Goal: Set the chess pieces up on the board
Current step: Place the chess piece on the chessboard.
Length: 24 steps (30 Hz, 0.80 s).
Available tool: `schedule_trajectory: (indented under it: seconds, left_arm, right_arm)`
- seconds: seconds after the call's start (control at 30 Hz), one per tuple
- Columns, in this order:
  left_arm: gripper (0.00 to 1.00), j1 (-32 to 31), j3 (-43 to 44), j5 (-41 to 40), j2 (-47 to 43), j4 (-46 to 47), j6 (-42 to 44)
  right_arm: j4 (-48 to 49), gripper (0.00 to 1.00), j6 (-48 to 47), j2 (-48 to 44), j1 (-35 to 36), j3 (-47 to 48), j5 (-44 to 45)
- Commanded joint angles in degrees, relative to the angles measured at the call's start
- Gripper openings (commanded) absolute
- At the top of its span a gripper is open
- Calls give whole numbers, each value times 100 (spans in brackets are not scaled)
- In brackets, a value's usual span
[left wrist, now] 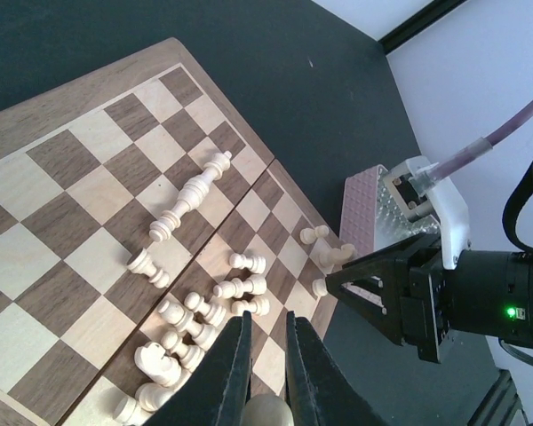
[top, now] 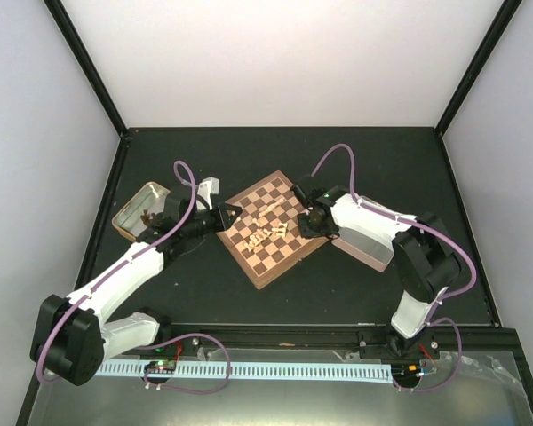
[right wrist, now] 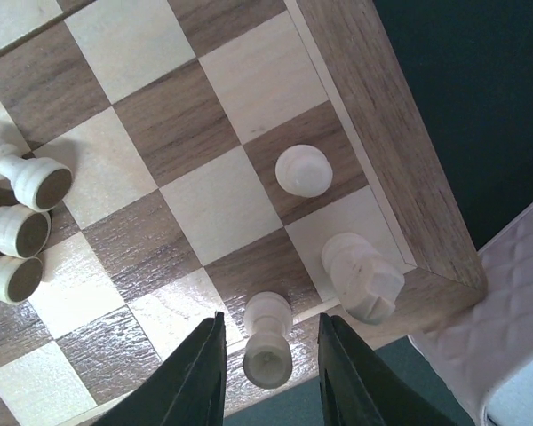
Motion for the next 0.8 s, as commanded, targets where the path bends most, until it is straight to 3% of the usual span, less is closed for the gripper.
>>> schedule_trajectory:
  seconds: [0.0,0.17,0.33,0.57,0.77]
  left_arm:
    - [2,-43,34,-57,-22,-41,79]
    - [2,-48,52,-52,3,-45,42]
    - [2,-47,76,-44,33,-66,52]
    - [2,-47,95,-66,15,-108,60]
    - [2,-49,117,-88,11,-151,71]
  right_arm:
    - [151,31,90,-167,38,4,187]
    - [190,27,90,-63,38,-106,218]
    - [218,17,24,15,57,-79,123]
    - [77,17,-65,203,147,38,160]
    - [255,11,-158,10,271,124,243]
